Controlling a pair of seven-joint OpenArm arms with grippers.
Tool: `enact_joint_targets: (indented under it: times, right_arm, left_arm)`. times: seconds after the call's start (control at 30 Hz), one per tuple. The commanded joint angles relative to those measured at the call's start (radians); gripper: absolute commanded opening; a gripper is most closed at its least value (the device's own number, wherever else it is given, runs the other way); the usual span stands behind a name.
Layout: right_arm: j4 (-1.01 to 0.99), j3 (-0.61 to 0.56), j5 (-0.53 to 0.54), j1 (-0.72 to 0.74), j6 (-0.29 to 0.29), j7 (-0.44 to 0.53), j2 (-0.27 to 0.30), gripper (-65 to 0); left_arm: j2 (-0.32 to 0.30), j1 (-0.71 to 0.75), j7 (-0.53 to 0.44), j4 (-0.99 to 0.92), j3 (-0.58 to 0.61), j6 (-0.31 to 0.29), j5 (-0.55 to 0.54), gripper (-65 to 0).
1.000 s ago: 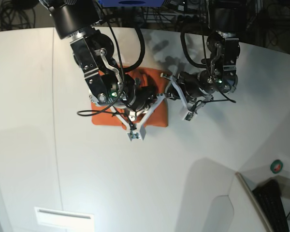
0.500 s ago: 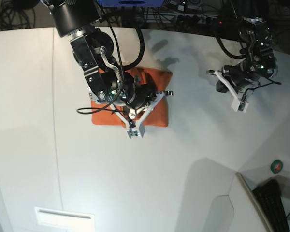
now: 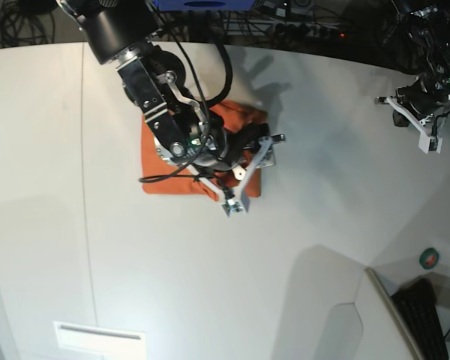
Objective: Layout the t-shirt on the table in an organized manner, then fold the t-shirt properly
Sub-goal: 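Lay the folded end down and press it flat with the right gripper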
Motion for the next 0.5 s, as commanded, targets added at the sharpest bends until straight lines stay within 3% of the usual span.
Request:
enact_joint_targets:
  times: [0.0, 0.1, 0.17, 0.23, 0.33, 0.47]
  right_arm:
    - [0.018, -0.028, 0.006, 0.025, 0.005, 0.013, -0.013, -25.4]
    - [0.036, -0.083, 0.006, 0.043, 0.005, -0.001, -0.011, -26.1]
    - [0.110, -0.069, 0.006, 0.032, 0.005, -0.047, -0.005, -31.8]
    - [0.213, -0.015, 0.001, -0.015, 0.005, -0.101, 0.007, -44.4]
    - [0.296, 0.061, 0.001, -0.058, 0.005, -0.106, 0.046, -65.0]
    - [0.225, 0.161, 0.000, -0.052, 0.005, -0.066, 0.050, -65.0]
  left_arm:
    - [-0.014, -0.007, -0.017, 0.022, -0.005, -0.004, -0.008, -65.0]
    - [-0.016, -0.007, -0.019, 0.022, -0.006, -0.004, -0.008, -65.0]
    - [-0.045, -0.003, -0.020, 0.014, -0.045, -0.004, -0.008, -65.0]
    - [-0.054, -0.007, -0.020, -0.001, -0.112, -0.005, -0.008, -65.0]
    - [-0.059, -0.007, -0.020, -0.014, -0.197, -0.007, -0.008, -65.0]
    - [-0.064, -0.005, -0.019, -0.014, -0.224, -0.099, -0.008, -65.0]
